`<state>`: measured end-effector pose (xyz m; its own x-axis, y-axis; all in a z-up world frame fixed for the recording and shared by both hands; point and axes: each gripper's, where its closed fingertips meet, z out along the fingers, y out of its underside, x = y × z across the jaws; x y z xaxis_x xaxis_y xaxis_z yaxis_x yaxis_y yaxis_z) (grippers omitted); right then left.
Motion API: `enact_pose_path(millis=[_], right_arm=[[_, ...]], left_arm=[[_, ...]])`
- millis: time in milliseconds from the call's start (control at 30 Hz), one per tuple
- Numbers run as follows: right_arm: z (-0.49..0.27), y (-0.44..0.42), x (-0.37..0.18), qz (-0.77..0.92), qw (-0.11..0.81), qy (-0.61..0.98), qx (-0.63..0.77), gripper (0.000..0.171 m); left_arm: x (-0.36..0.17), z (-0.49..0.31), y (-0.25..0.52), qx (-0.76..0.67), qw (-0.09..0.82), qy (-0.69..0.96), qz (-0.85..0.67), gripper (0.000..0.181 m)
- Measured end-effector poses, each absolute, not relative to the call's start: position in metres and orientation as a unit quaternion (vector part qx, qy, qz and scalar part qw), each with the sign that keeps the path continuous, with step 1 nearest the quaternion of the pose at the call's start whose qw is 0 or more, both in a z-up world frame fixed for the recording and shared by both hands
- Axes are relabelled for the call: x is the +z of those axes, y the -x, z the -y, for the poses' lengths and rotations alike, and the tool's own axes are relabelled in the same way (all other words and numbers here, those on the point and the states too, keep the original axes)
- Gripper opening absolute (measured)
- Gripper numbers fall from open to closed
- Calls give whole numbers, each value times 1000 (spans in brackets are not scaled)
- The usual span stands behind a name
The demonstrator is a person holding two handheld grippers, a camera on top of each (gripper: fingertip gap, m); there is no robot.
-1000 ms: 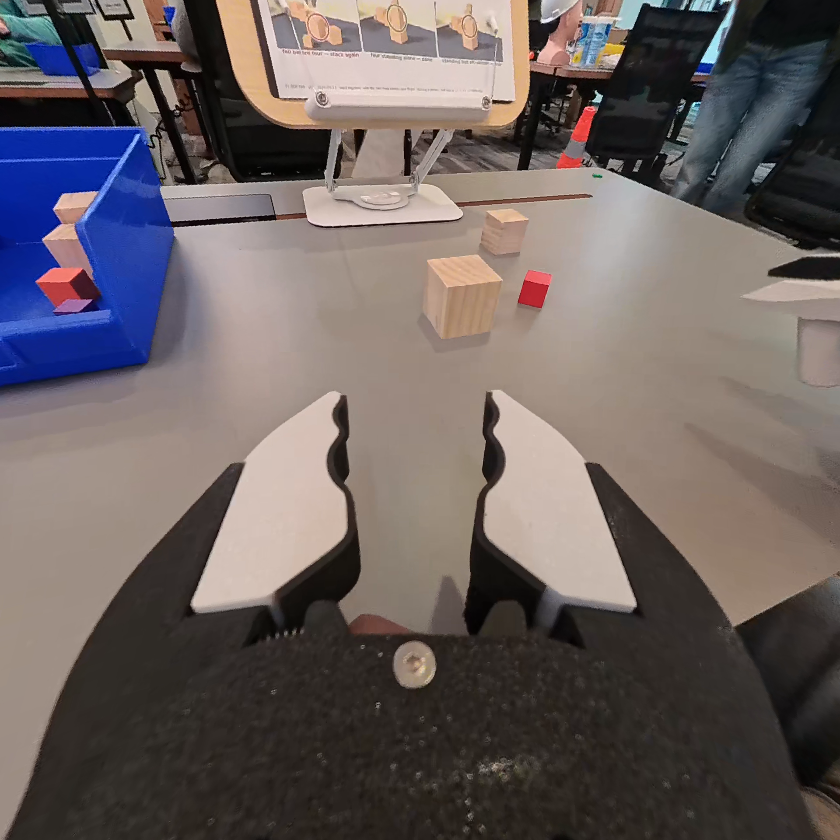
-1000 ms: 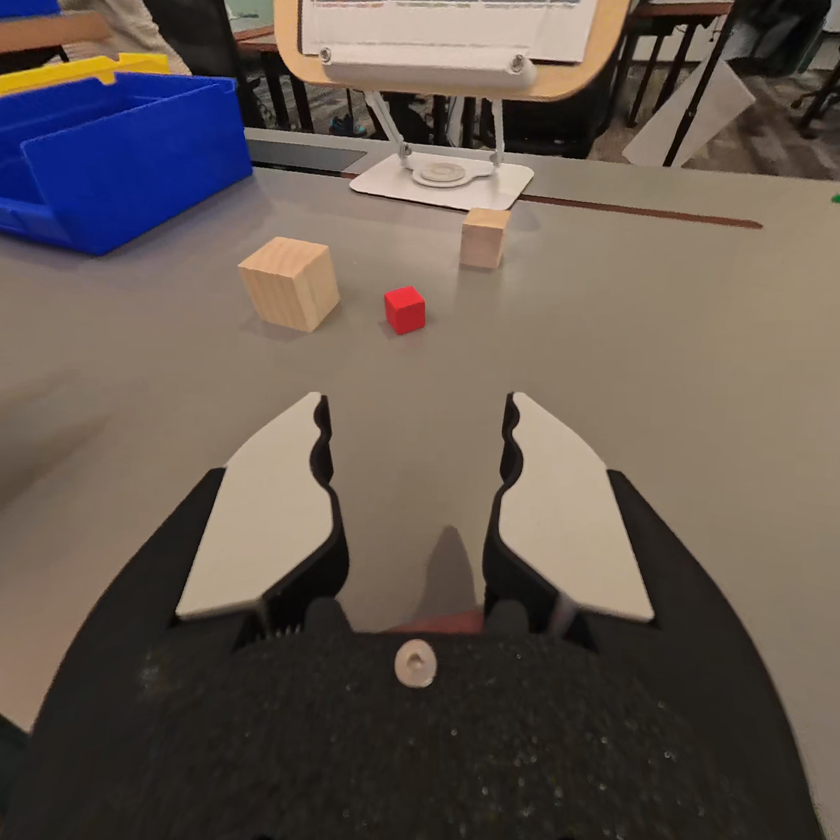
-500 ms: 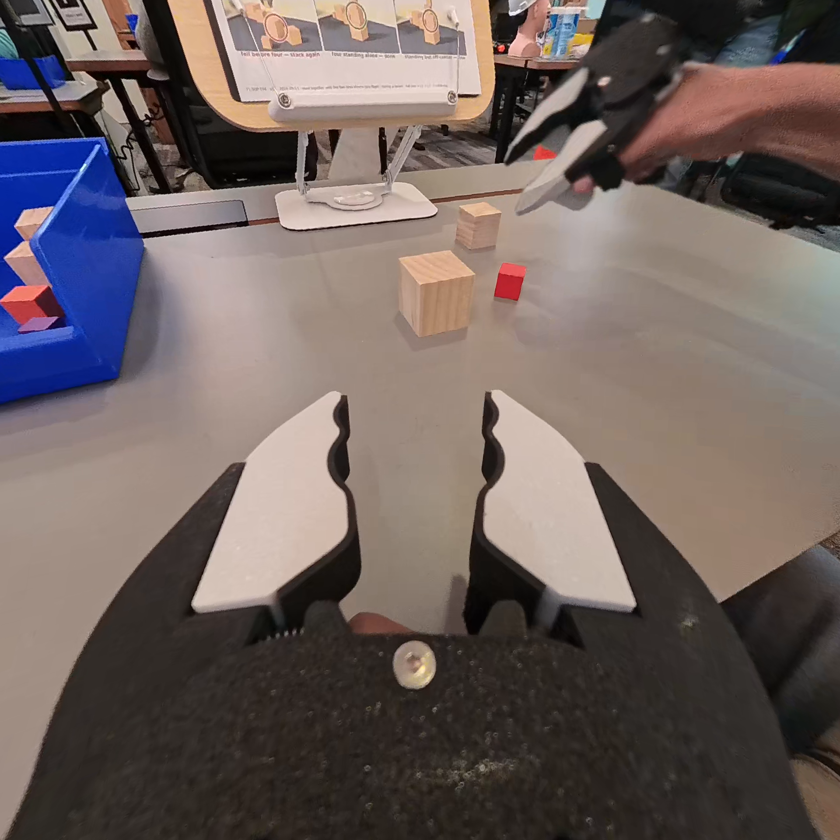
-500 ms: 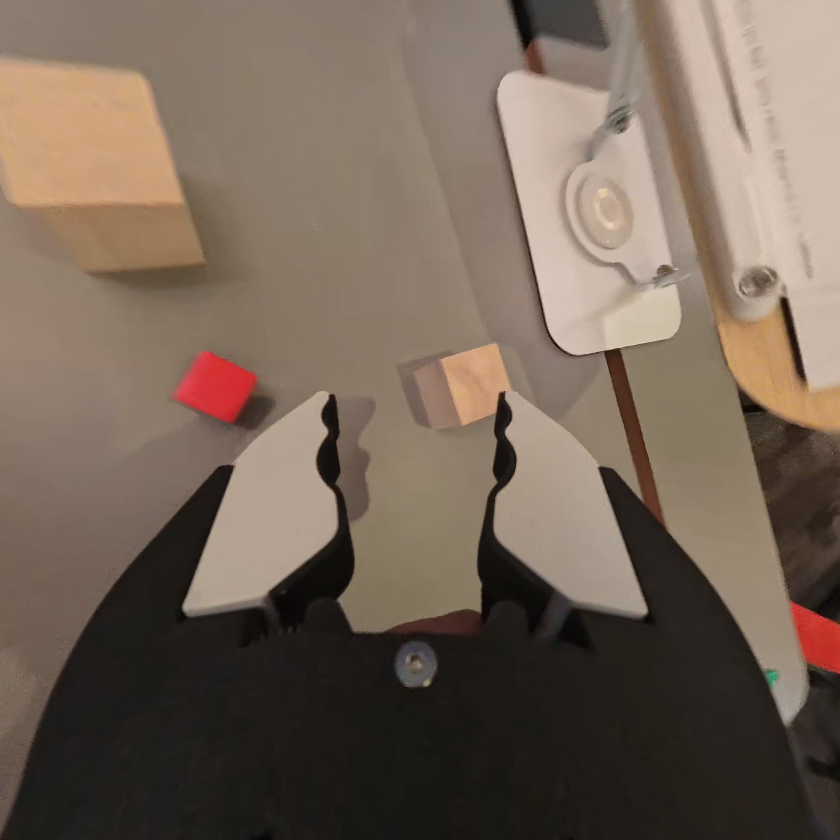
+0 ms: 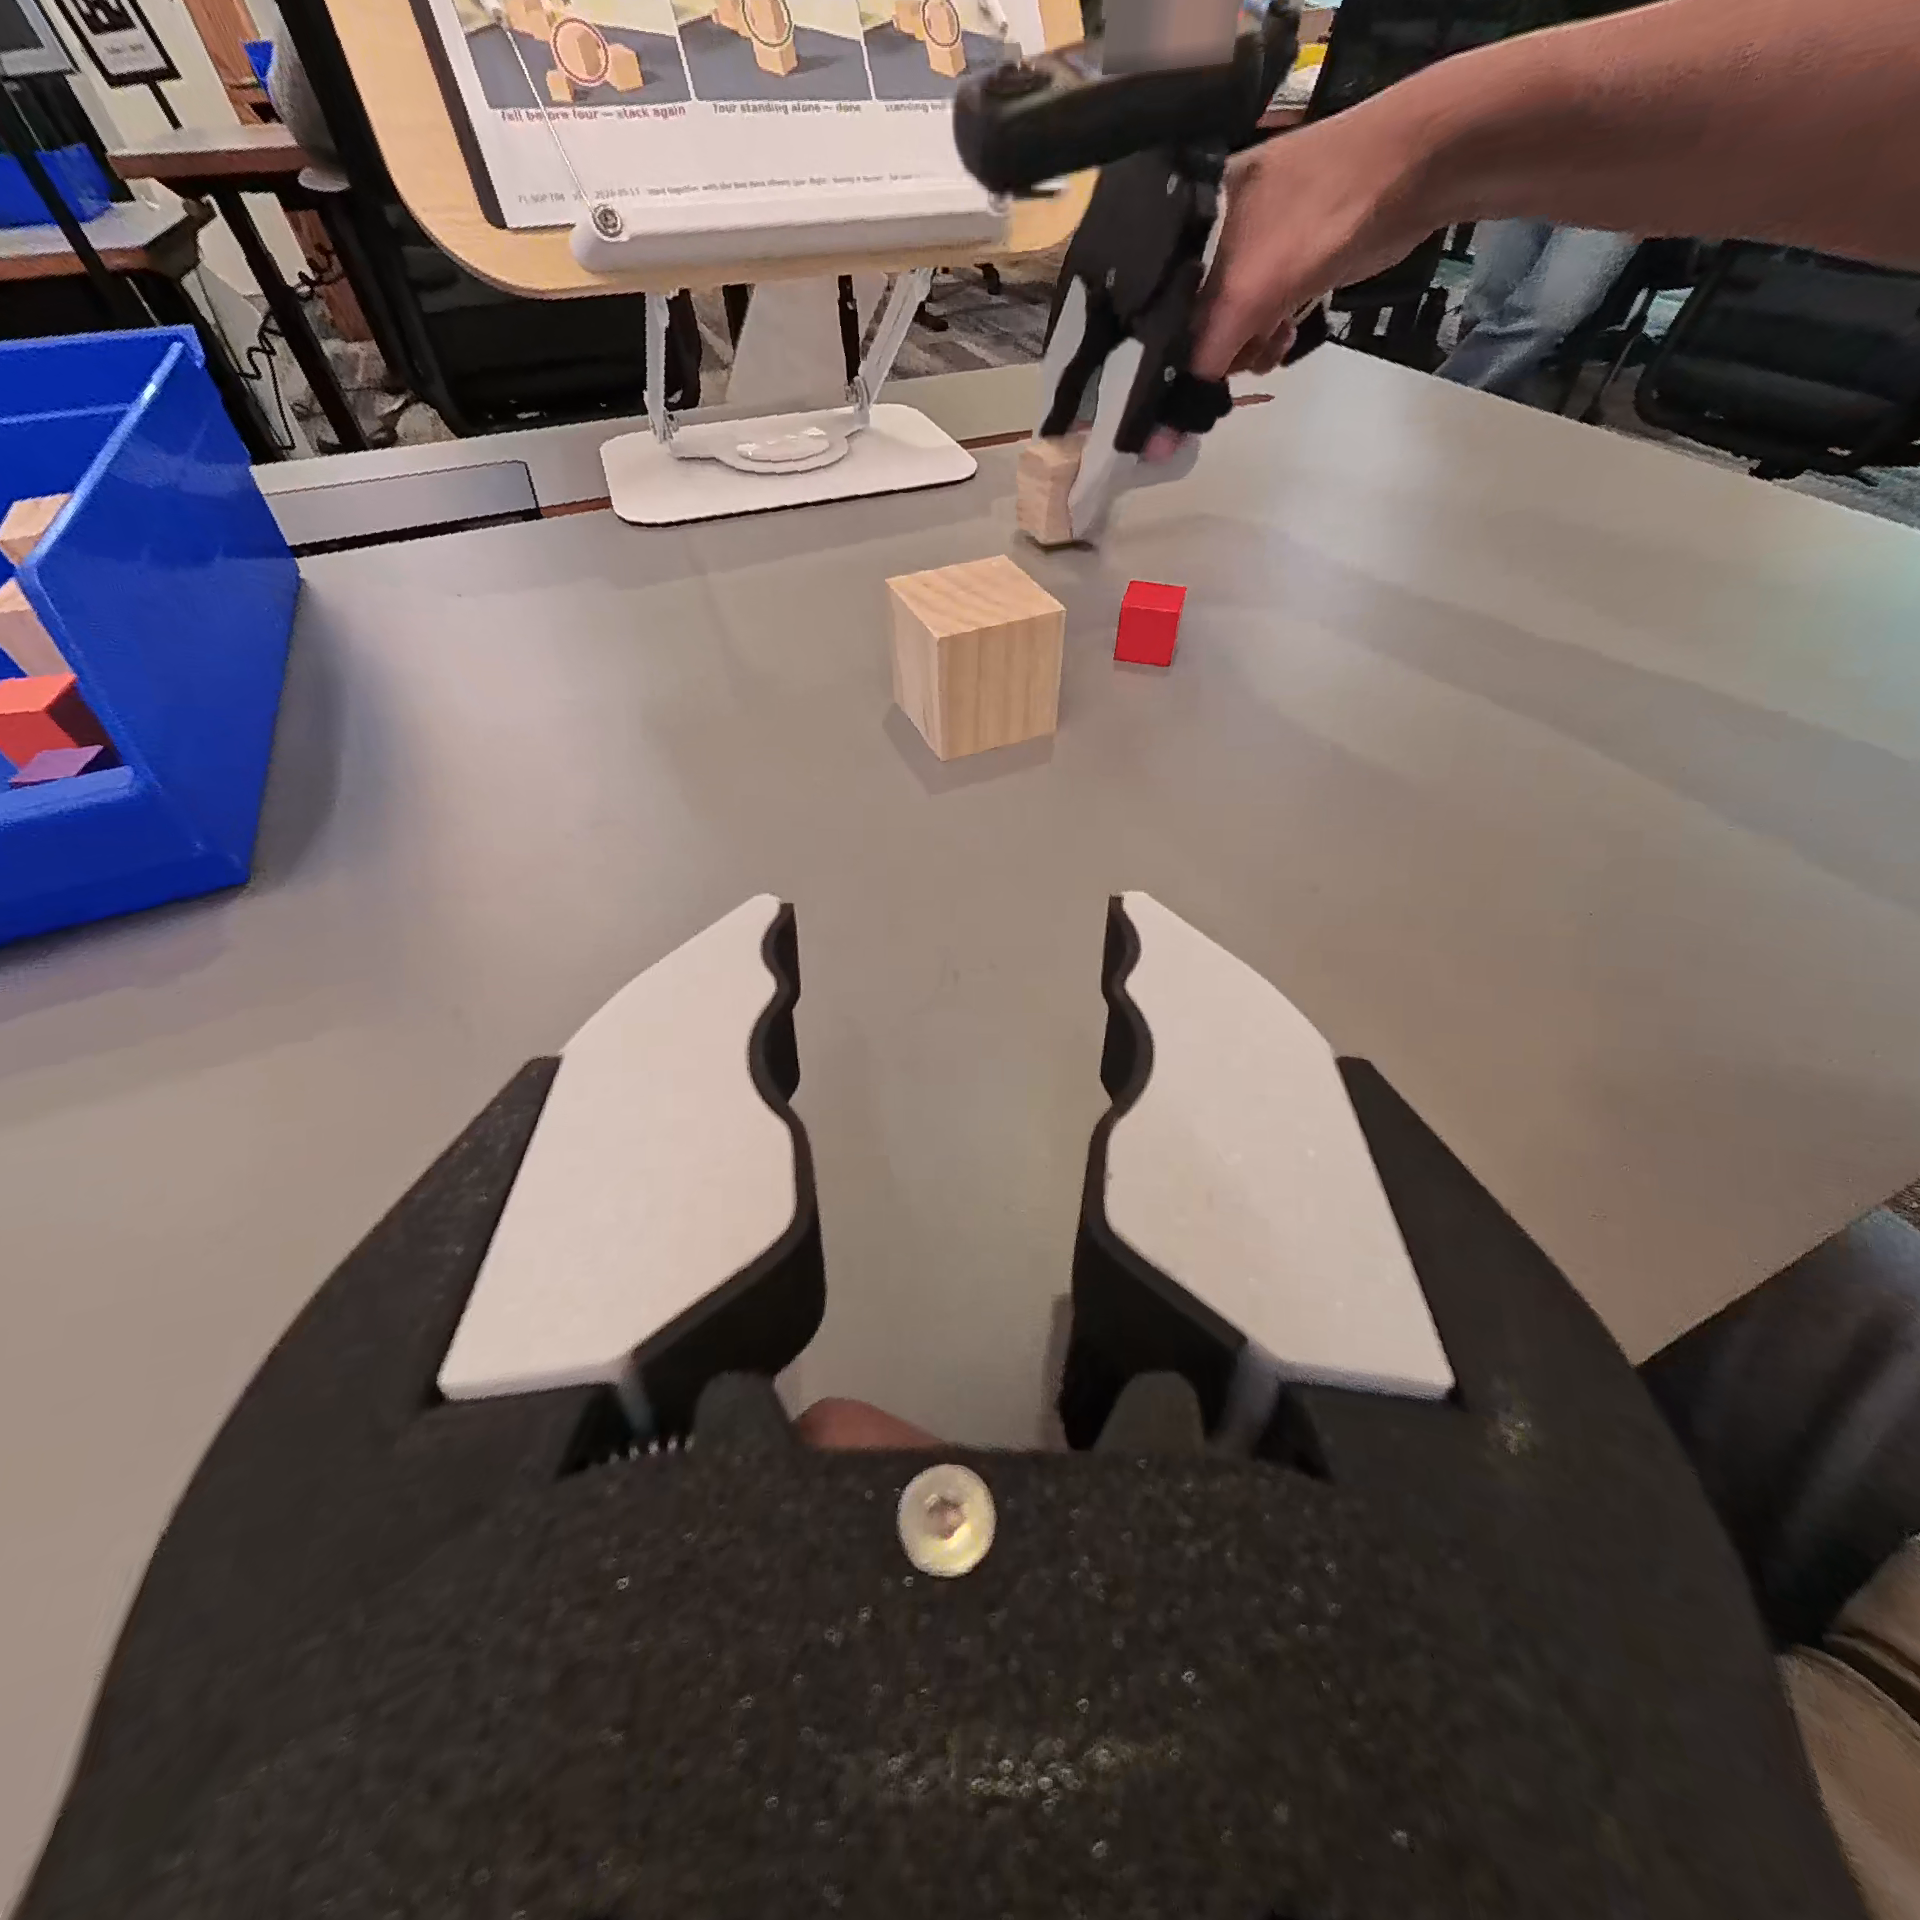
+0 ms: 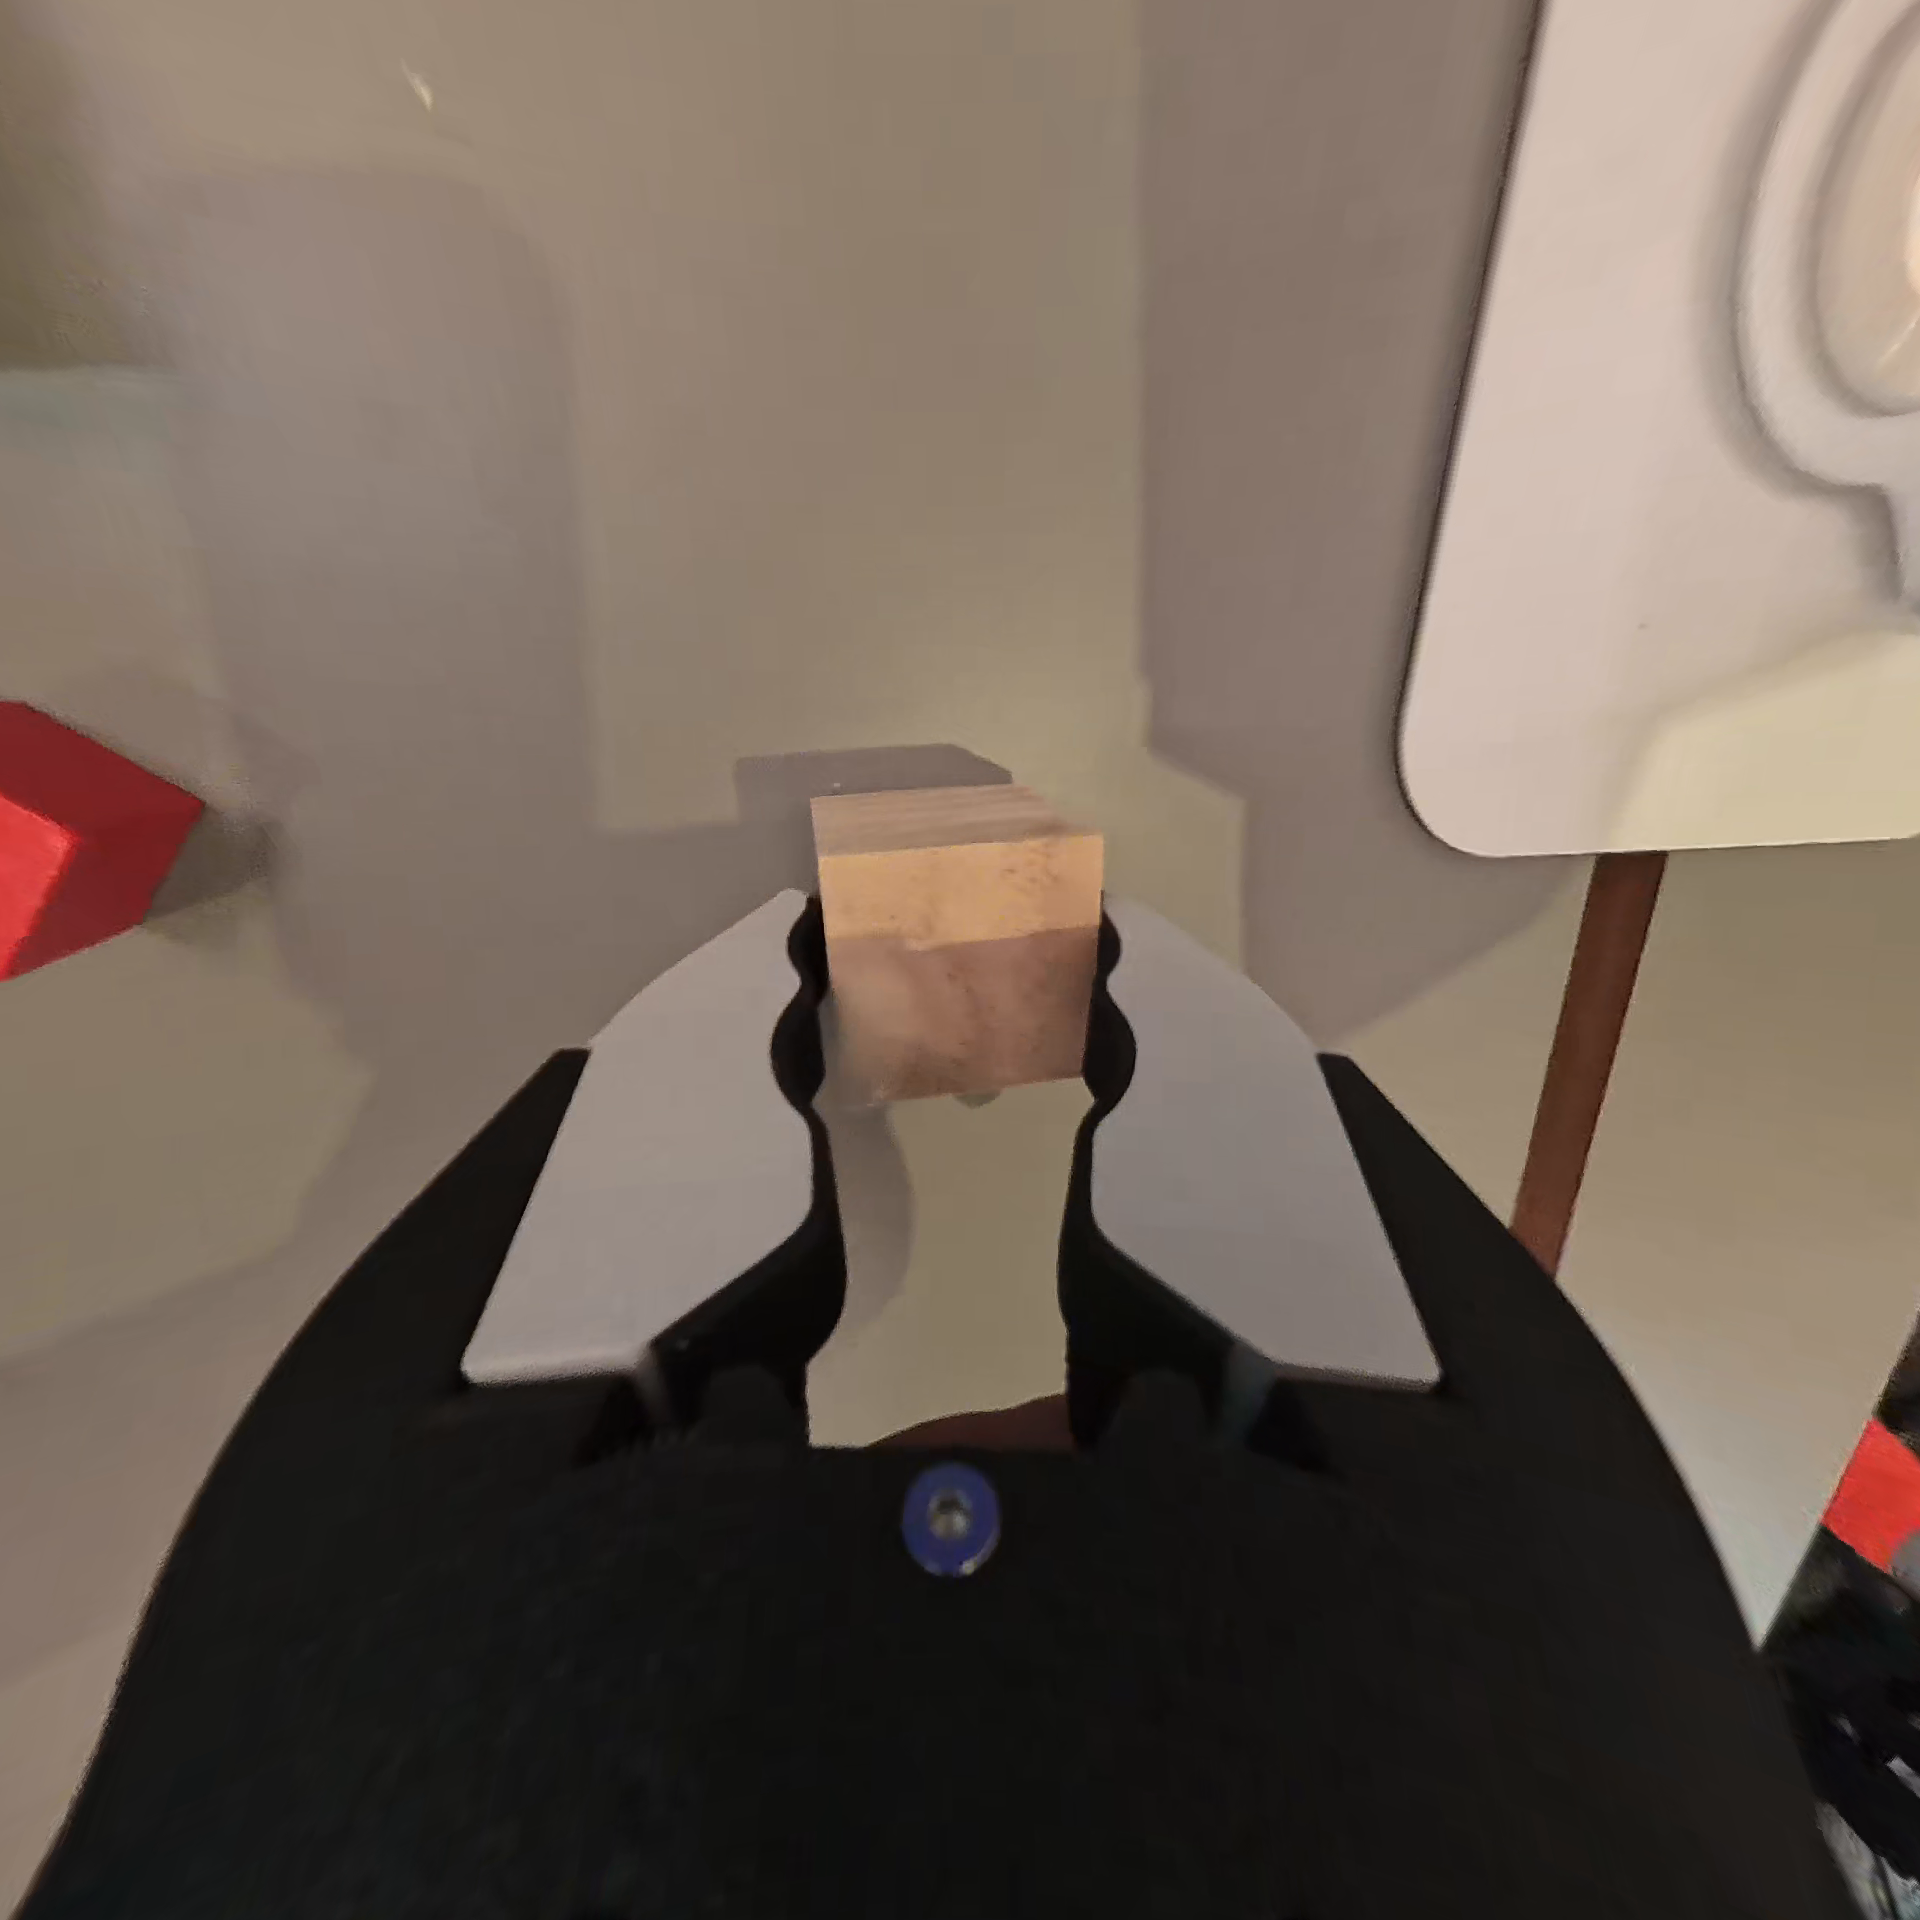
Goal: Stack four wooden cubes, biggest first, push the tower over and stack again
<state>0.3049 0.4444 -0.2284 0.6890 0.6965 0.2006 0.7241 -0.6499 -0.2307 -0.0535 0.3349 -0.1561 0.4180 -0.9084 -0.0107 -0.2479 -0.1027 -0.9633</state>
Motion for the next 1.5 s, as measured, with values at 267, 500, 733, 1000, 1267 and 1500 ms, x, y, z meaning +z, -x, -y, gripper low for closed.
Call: enact_pose_path(millis=[267, 500, 733, 1000, 1267, 1500], right_arm=[[-417, -219, -148, 401, 197, 892, -65, 47], [-407, -143, -141, 392, 155, 906, -38, 47], [-413, -123, -174, 389, 129, 912, -25, 47], [-412, -122, -183, 397, 116, 910, -26, 47], [-416, -124, -179, 404, 130, 905, -39, 62], [-396, -142, -102, 359, 258, 892, -92, 62]], left_arm=[[-155, -333, 53, -331, 507, 669, -432, 55], [-154, -327, 53, -329, 507, 665, -440, 55], [-154, -328, 55, -324, 512, 661, -442, 55], [-156, -328, 55, -330, 506, 662, -444, 55], [-155, -328, 55, -328, 507, 662, -444, 55], [-155, -329, 56, -329, 506, 663, -442, 55]])
